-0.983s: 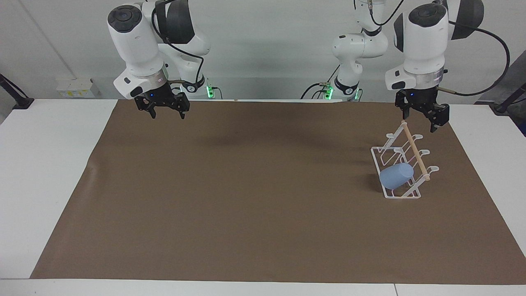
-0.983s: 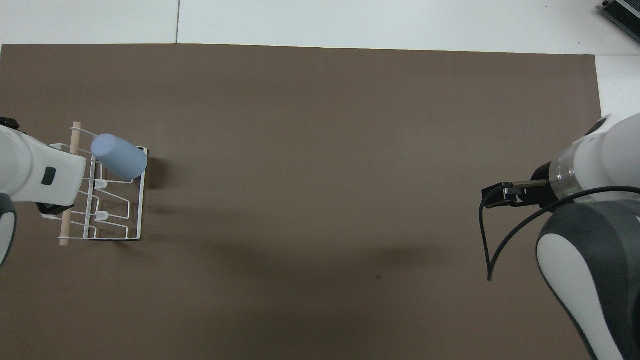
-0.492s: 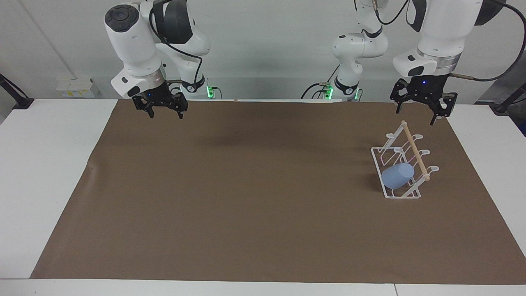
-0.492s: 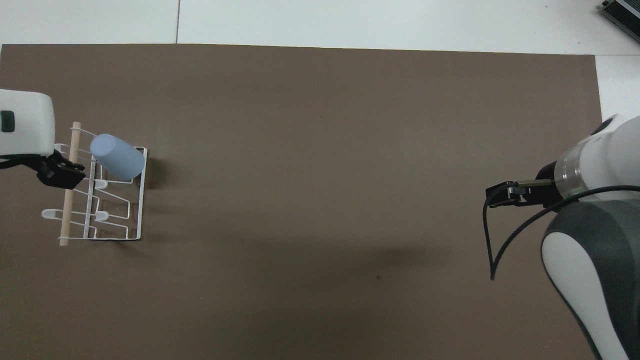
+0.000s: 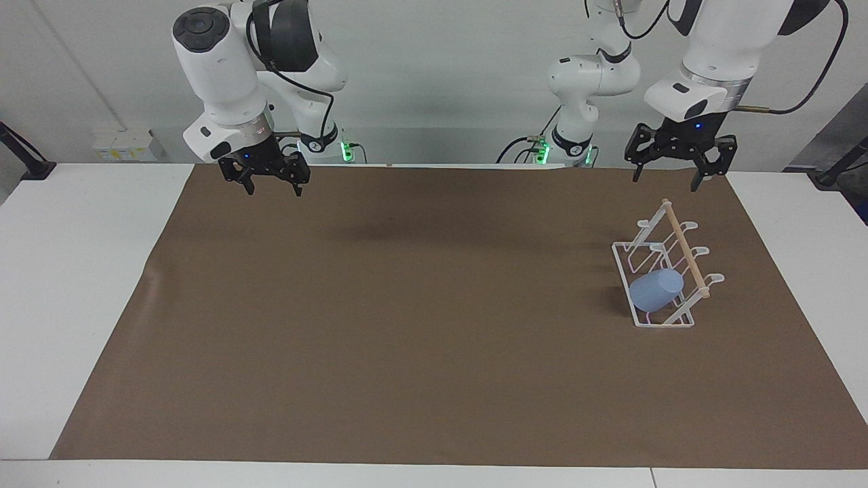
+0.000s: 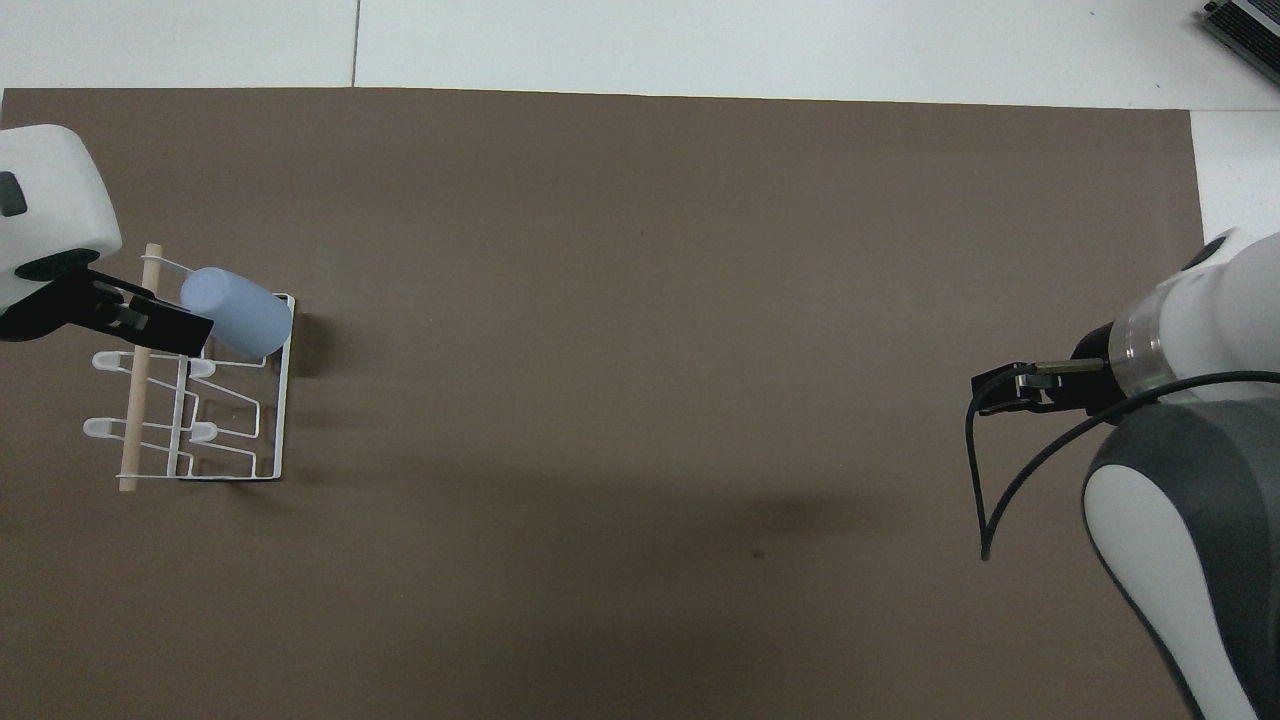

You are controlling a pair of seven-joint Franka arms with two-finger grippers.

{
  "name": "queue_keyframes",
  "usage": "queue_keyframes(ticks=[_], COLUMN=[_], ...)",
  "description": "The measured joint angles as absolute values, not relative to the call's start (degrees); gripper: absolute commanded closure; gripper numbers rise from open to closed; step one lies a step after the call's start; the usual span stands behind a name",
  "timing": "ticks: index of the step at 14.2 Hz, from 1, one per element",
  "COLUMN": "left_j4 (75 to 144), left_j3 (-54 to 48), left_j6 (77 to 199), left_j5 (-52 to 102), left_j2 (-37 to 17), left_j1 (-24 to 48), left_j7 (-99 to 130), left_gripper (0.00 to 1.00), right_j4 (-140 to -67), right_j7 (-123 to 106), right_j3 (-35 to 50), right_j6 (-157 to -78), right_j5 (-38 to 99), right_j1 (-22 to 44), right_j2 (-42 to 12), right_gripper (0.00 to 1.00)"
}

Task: Hang cup on cup holder
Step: 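Release the cup on the rack and draw back the left gripper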

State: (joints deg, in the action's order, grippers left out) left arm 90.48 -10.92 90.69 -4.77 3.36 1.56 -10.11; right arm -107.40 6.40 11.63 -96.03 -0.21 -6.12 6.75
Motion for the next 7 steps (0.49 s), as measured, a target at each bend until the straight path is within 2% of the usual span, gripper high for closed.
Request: queue_keyframes(ticks=[5, 7], left_j4=[91.49, 92.02], left_j3=[-2.74, -1.04], left_j6=[90.13, 90.12], left_j5=[-3.70, -3.20], left_j2=[4.87, 5.33], left_j1=[7.68, 8.01], left_j7=[-9.13, -9.13], left_gripper=[0.00, 0.00], right_j4=[-107.40, -107.40], right_j7=[6.40, 6.40], right_j3=[11.63, 11.63], right_j6=[-96.03, -96.03], right_j5=[-0.21, -0.21], right_j1=[-6.12, -6.12], right_j2=[6.76, 6.76], right_gripper=[0.00, 0.00])
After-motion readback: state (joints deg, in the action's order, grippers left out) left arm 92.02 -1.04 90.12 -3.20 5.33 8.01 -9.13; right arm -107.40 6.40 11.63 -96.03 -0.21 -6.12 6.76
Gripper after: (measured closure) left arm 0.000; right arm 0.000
